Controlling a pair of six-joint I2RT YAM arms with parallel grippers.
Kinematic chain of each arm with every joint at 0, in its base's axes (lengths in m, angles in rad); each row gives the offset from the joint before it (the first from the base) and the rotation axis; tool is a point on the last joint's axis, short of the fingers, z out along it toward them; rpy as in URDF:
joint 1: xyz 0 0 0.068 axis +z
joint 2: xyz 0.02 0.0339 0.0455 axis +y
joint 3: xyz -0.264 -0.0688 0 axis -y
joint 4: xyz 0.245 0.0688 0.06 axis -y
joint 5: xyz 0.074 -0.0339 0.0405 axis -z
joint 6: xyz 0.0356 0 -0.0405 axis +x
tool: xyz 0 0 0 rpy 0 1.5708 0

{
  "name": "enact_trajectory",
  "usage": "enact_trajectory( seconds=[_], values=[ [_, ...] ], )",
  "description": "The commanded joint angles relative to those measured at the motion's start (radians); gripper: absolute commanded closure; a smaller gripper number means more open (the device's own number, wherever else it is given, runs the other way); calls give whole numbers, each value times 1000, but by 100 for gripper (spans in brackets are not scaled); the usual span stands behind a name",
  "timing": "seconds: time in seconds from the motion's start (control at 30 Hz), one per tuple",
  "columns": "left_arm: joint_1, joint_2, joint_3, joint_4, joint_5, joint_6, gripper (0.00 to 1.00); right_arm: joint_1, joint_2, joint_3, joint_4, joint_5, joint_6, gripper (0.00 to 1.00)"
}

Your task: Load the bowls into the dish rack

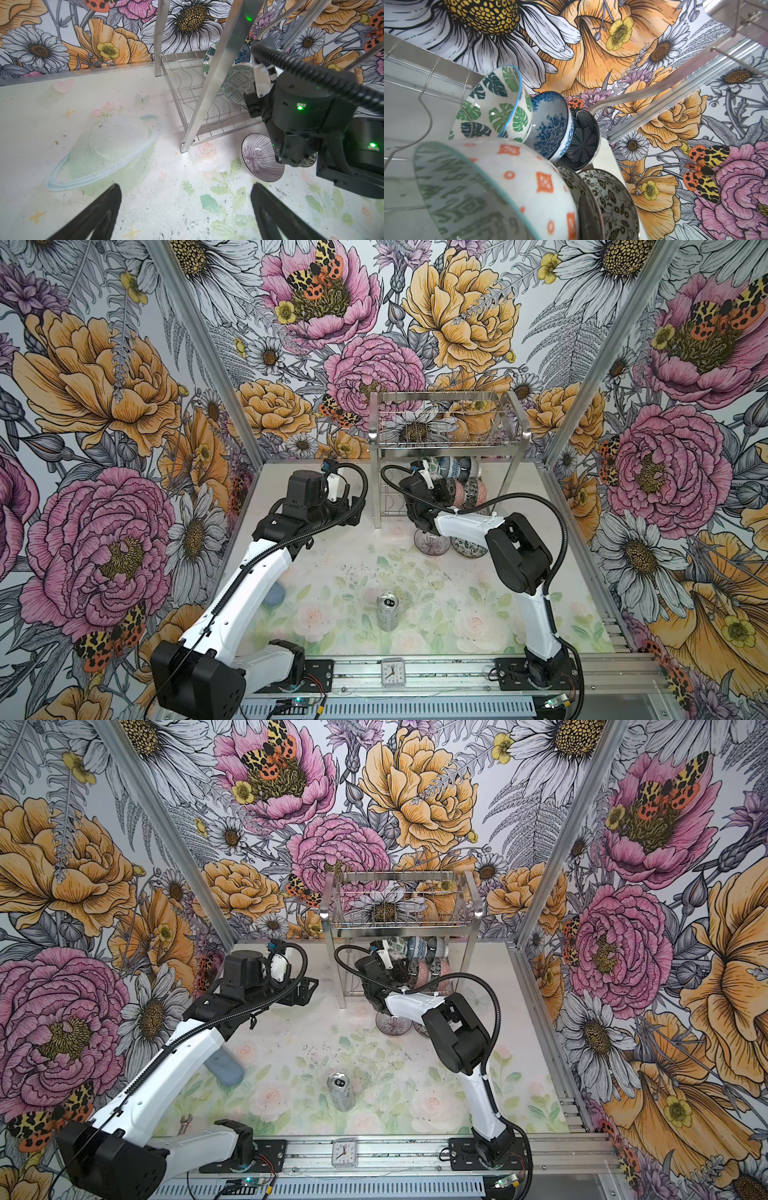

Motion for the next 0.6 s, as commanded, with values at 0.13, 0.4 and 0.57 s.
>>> enact_trajectory(
  seconds=[0.13, 0.4, 0.57],
  values=[
    [13, -22, -15, 9, 39, -2, 1, -11, 41, 70, -10, 46, -14, 100],
    [15, -20, -14, 9, 44, -2, 1, -11, 65, 70, -34, 34, -1, 100],
    [14, -25, -14, 8, 41, -3, 1, -10, 87, 85, -52, 33, -1, 100]
  ],
)
